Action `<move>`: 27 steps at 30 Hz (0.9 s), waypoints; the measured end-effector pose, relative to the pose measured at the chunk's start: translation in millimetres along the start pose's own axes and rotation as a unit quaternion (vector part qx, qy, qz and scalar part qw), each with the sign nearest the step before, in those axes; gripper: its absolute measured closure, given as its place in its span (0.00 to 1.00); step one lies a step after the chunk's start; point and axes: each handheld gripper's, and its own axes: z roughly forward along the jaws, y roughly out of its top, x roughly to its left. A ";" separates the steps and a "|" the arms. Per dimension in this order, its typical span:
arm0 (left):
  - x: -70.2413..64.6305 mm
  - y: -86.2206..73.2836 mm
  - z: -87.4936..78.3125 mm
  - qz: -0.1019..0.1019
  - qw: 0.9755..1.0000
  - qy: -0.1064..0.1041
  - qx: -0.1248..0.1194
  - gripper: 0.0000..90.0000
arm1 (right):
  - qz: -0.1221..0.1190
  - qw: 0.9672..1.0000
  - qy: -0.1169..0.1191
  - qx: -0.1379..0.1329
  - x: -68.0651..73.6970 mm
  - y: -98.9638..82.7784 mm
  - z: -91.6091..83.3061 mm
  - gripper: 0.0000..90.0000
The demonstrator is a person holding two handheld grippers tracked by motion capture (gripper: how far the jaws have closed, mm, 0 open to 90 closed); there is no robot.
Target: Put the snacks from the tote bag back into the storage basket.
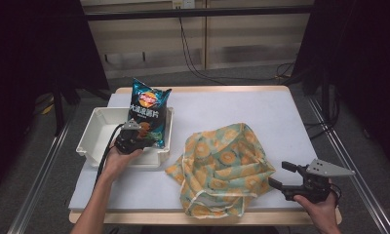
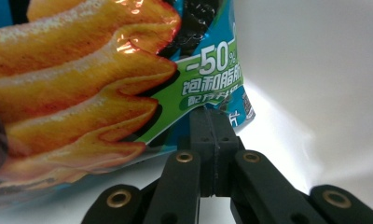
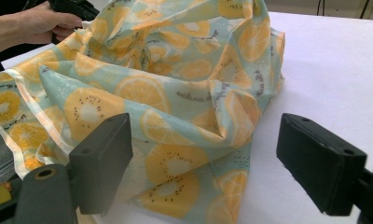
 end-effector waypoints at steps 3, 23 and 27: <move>4.5 3.1 -0.7 -0.005 1.000 -0.006 0.012 1.00 | 0.000 1.000 -0.001 -0.001 -0.8 0.2 -0.4 0.20; 16.9 22.2 14.7 -0.001 0.999 0.006 0.046 1.00 | 0.002 1.000 0.000 0.002 -1.6 -0.9 0.4 0.20; 14.9 21.6 15.2 -0.006 0.999 0.002 0.042 1.00 | 0.002 1.000 -0.002 0.000 -1.7 -0.7 -0.6 0.20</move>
